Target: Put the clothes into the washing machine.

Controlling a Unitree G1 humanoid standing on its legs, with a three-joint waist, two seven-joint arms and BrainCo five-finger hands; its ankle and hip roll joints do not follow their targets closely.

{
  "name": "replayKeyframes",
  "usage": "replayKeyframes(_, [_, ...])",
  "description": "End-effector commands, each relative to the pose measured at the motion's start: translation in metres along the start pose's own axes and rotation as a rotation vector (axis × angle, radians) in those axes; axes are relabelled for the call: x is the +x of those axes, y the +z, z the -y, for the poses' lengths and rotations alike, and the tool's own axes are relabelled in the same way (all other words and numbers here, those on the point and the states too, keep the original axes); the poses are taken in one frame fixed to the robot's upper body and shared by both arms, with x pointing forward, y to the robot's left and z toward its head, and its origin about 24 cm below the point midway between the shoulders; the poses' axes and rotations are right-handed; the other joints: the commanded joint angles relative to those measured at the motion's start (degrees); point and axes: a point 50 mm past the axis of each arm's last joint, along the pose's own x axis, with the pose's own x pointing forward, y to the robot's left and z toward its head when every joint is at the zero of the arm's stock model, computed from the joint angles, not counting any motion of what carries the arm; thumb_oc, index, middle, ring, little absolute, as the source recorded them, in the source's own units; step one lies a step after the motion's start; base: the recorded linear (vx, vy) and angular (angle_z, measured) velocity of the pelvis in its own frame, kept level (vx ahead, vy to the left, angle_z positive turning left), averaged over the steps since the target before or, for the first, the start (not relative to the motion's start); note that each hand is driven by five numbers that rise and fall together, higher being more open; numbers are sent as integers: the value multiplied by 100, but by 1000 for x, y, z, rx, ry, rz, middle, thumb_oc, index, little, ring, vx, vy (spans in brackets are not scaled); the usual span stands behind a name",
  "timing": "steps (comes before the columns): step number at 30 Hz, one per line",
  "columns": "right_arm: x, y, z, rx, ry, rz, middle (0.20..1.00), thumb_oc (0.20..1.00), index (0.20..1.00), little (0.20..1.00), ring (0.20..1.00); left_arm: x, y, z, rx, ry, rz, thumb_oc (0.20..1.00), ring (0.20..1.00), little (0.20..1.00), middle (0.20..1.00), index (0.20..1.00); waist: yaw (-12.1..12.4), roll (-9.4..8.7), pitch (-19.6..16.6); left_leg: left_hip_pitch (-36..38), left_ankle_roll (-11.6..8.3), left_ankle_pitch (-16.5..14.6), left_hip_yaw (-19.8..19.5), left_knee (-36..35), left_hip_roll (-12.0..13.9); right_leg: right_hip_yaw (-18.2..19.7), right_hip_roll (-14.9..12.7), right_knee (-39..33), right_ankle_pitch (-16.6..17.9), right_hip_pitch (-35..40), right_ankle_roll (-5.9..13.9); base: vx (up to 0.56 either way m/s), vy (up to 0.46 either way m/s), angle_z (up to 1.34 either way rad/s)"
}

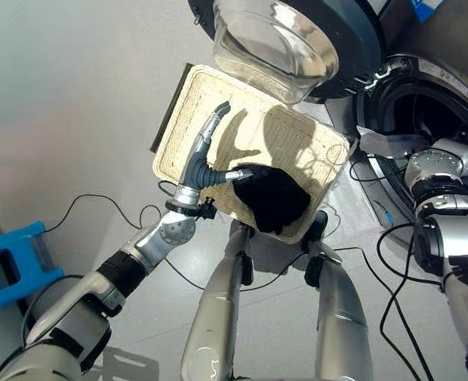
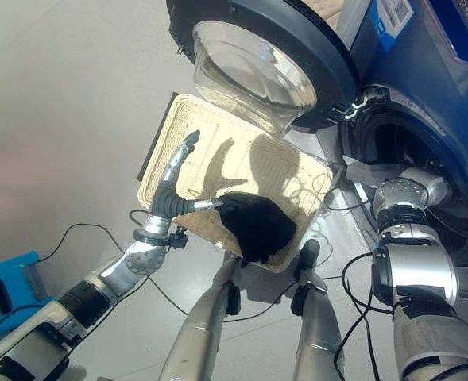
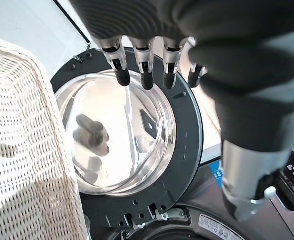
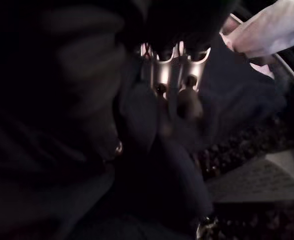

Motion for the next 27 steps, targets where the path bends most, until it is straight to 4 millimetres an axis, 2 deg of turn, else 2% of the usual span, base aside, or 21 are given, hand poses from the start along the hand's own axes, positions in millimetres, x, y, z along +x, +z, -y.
replayKeyframes(1, [3, 36, -44, -36, 248, 170, 200, 200, 200, 200, 200, 12, 10, 7, -72, 38, 48, 1000, 1000, 1000, 1000, 1000, -295, 53, -139, 10, -221, -979, 205, 788, -244, -382, -79, -101, 323, 94, 605, 0, 0, 0])
replayKeyframes(2, [3, 31, -41, -97, 237, 149, 200, 200, 200, 200, 200, 13, 10, 9, -68, 30, 48, 1000, 1000, 1000, 1000, 1000, -292, 55, -139, 22, -221, -994, 216, 801, -237, -382, -82, -81, 305, 102, 604, 0, 0, 0])
replayKeyframes(3, [3, 23, -40, -211, 232, 113, 1000, 1000, 1000, 1000, 1000, 14, 9, 11, -60, 12, 45, 1000, 1000, 1000, 1000, 1000, -292, 60, -139, 27, -218, -1002, 225, 819, -233, -379, -90, -60, 295, 103, 600, 31, 14, 0])
replayKeyframes(6, [1, 7, -33, -371, 252, 38, 1000, 1000, 1000, 1000, 1000, 16, 7, 15, -10, -39, 37, 1000, 1000, 1000, 1000, 1000, -298, 61, -139, 76, -226, -1046, 245, 839, -224, -380, -96, -31, 246, 147, 610, 0, 0, 0])
replayKeyframes(7, [1, 0, -28, -500, 263, 14, 1000, 1000, 1000, 1000, 1000, 19, 4, 16, 20, -67, 27, 1000, 1000, 1000, 1000, 1000, -301, 62, -139, 78, -227, -1051, 254, 845, -218, -384, -100, -29, 237, 156, 613, 0, 0, 0])
replayKeyframes(11, [-2, -10, -21, -785, 281, 34, 1000, 1000, 1000, 1000, 1000, 21, -2, 19, 41, -115, -16, 1000, 1000, 1000, 1000, 1000, -303, 77, -139, 86, -222, -1058, 278, 851, -216, -396, -104, -40, 228, 167, 612, 0, 0, 0])
replayKeyframes(13, [-2, -10, -21, -785, 281, 34, 1000, 1000, 1000, 1000, 1000, 21, -2, 19, 41, -115, -16, 1000, 1000, 1000, 1000, 1000, -303, 77, -139, 86, -222, -1058, 278, 851, -216, -396, -104, -40, 228, 167, 612, 0, 7, -2])
replayKeyframes(14, [-4, -16, -17, -920, 292, 53, 1000, 1000, 1000, 1000, 1000, 20, -7, 20, 62, -135, -44, 1000, 1000, 1000, 1000, 1000, -308, 88, -139, 87, -215, -1064, 291, 861, -215, -396, -102, -43, 230, 164, 609, -5, 44, -7])
replayKeyframes(15, [-6, -25, -6, -1175, 290, 71, 1000, 1000, 1000, 1000, 1000, 16, -22, 23, 137, -206, -141, 1000, 1000, 1000, 1000, 1000, -323, 107, -139, 65, -208, -1070, 334, 878, -203, -396, -105, -30, 234, 123, 615, -6, 49, -9])
replayKeyframes(17, [-7, -28, 8, -1345, 233, 82, 1000, 1000, 1000, 1000, 1000, 10, -37, 22, 250, -290, -239, 1000, 1000, 1000, 1000, 1000, -338, 117, -139, 57, -200, -1051, 377, 862, -193, -397, -93, -48, 249, 106, 626, -6, 42, -6])
replayKeyframes(18, [-7, -29, 8, -1346, 232, 83, 1000, 1000, 1000, 1000, 1000, 10, -37, 22, 251, -289, -240, 1000, 1000, 1000, 1000, 1000, -338, 117, -139, 58, -200, -1051, 379, 860, -192, -395, -92, -51, 250, 107, 626, -1, 43, -7])
replayKeyframes(22, [-7, -24, 21, -1322, 102, 153, 1000, 1000, 1000, 1000, 1000, -2, -58, 21, 465, -423, -362, 1000, 1000, 1000, 1000, 1000, -377, 217, -139, 49, -197, -1033, 441, 804, -204, -352, -62, -133, 270, 83, 657, -1, 54, -6])
replayKeyframes(27, [-16, -32, 18, -1270, 124, 158, 1000, 1000, 1000, 1000, 1000, 3, -65, 22, 611, -487, -392, 1000, 1000, 1000, 1000, 1000, -399, 272, -139, -9, -194, -1028, 478, 796, -222, -328, -56, -169, 278, 29, 672, -1, 9, 0])
